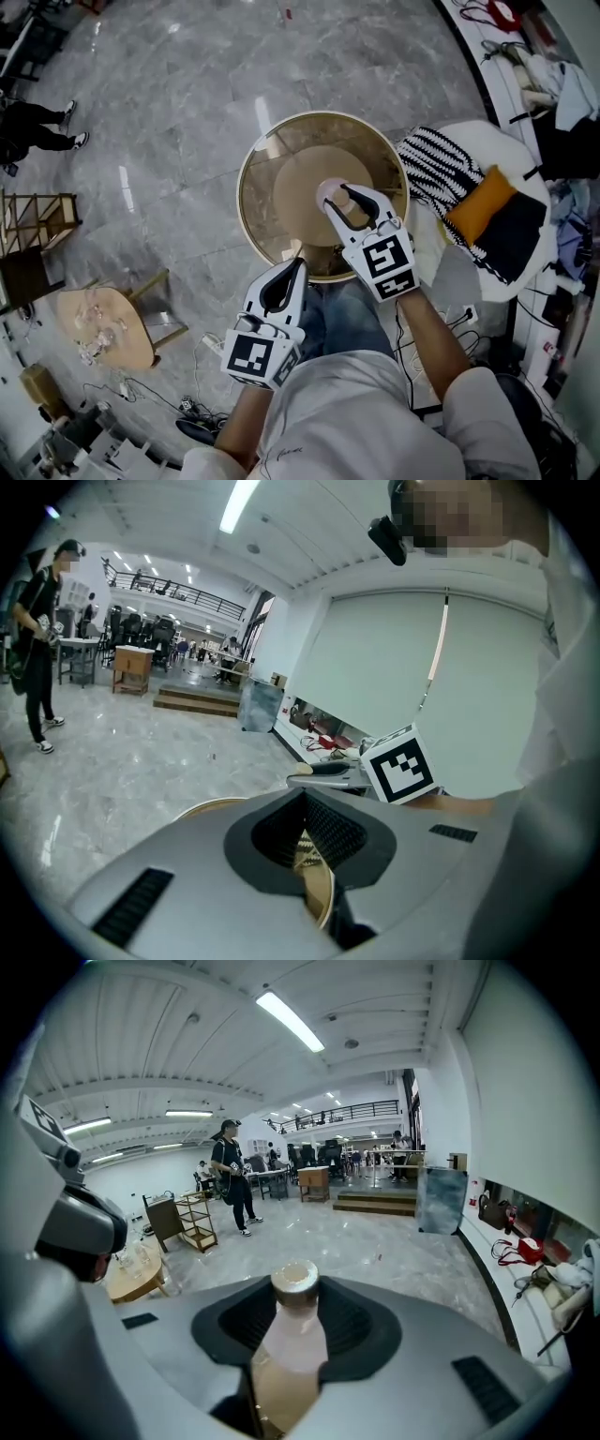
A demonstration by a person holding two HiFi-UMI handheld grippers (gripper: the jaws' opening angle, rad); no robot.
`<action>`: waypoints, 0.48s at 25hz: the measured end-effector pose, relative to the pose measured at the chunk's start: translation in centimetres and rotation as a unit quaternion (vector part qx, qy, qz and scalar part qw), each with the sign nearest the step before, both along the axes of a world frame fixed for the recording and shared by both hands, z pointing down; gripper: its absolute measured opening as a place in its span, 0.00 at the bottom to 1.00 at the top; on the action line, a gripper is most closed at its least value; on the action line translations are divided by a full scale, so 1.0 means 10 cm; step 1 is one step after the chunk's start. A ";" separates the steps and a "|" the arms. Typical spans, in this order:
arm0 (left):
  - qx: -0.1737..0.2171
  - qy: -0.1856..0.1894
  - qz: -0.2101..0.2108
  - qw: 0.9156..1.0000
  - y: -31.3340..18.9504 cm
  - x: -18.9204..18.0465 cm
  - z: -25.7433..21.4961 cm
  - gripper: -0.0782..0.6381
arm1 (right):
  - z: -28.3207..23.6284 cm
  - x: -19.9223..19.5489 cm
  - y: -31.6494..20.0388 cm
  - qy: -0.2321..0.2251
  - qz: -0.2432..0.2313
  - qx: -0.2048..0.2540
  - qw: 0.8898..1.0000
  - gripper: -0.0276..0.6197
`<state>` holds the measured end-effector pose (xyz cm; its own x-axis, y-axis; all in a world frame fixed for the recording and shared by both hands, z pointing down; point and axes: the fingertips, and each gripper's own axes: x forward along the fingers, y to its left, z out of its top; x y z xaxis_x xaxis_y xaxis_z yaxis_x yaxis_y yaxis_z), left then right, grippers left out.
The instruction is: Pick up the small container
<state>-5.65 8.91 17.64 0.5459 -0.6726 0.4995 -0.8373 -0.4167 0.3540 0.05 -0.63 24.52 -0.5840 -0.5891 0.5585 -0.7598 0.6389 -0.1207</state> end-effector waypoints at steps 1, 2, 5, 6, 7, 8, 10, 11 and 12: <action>0.002 -0.001 -0.001 1.000 0.02 -0.02 -0.03 0.13 | -0.05 -0.01 0.03 -0.001 -0.003 0.001 1.000 0.27; 0.003 -0.002 -0.003 1.000 0.03 -0.04 -0.05 0.13 | -0.10 -0.01 0.07 -0.001 -0.005 0.003 1.000 0.27; 0.006 -0.002 -0.009 1.000 0.10 -0.11 -0.12 0.13 | -0.24 -0.03 0.16 0.000 -0.012 0.008 1.000 0.27; 0.006 -0.001 -0.010 1.000 0.13 -0.12 -0.14 0.13 | -0.30 -0.04 0.19 0.000 -0.014 0.010 1.000 0.27; 0.006 0.000 -0.011 1.000 0.16 -0.13 -0.16 0.13 | -0.34 -0.04 0.22 -0.001 -0.016 0.011 1.000 0.27; 0.007 0.000 -0.011 1.000 0.19 -0.14 -0.18 0.13 | -0.39 -0.05 0.26 -0.001 -0.018 0.012 1.000 0.27; 0.010 0.001 -0.010 1.000 0.24 -0.16 -0.23 0.13 | -0.48 -0.06 0.32 -0.005 -0.018 0.012 1.000 0.27; 0.012 0.001 -0.010 1.000 0.25 -0.18 -0.27 0.13 | -0.53 -0.07 0.34 -0.009 -0.017 0.013 1.000 0.27; 0.015 0.001 -0.011 1.000 0.26 -0.20 -0.30 0.13 | -0.59 -0.08 0.36 -0.013 -0.014 0.014 1.000 0.27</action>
<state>-7.63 11.53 14.66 0.5323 -0.6991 0.4775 -0.8453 -0.4087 0.3440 -0.71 2.93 18.64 -0.6150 -0.5879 0.5255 -0.7383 0.6633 -0.1219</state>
